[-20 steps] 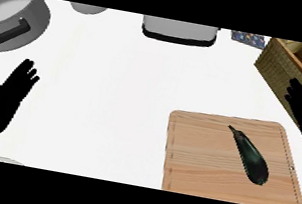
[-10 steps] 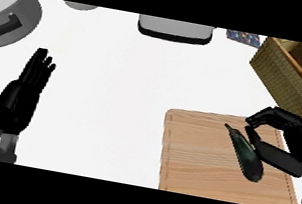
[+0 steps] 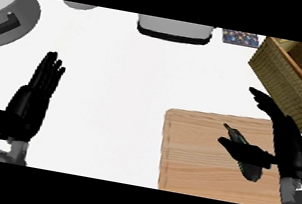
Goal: Pick the eggplant from the cutting board and place it in the basket
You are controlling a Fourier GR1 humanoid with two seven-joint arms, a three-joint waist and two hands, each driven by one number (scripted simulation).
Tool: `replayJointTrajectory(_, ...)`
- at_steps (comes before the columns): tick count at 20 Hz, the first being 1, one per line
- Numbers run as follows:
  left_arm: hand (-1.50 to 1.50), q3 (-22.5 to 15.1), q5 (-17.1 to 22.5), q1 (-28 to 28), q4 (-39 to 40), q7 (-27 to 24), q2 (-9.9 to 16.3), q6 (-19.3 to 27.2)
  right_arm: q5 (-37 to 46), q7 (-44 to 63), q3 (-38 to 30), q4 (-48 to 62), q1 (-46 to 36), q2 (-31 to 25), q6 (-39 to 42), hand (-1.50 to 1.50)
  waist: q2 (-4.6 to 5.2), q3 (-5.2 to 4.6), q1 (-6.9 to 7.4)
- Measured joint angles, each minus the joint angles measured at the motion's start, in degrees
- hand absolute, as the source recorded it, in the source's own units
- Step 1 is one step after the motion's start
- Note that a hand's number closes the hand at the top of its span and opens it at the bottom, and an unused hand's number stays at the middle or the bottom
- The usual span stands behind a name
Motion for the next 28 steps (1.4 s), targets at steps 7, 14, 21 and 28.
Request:
replayJointTrajectory(7,0.00,-1.09,-1.36,-0.17,-0.95,0.80,-0.71,1.19,5.02,22.97,0.65,-2.11,-9.25,-12.31,15.88,-1.50,0.08,-0.15,0.58)
replayJointTrajectory(14,0.00,-1.27,-2.15,-0.25,-1.41,1.04,-1.10,1.58,-11.47,31.41,-0.49,-3.56,-18.46,-16.63,30.56,-1.50,0.30,0.01,0.88)
replayJointTrajectory(21,0.00,-0.76,-2.18,-0.94,-0.60,0.92,-1.51,0.81,-19.62,34.92,2.70,1.30,-25.90,-15.52,32.83,-1.50,0.57,0.11,1.09)
replayJointTrajectory(28,0.00,-1.09,-3.01,-0.31,-1.49,1.59,-2.22,1.31,-19.07,34.91,7.82,5.68,-27.24,-16.74,34.21,-1.50,0.54,0.20,0.81)
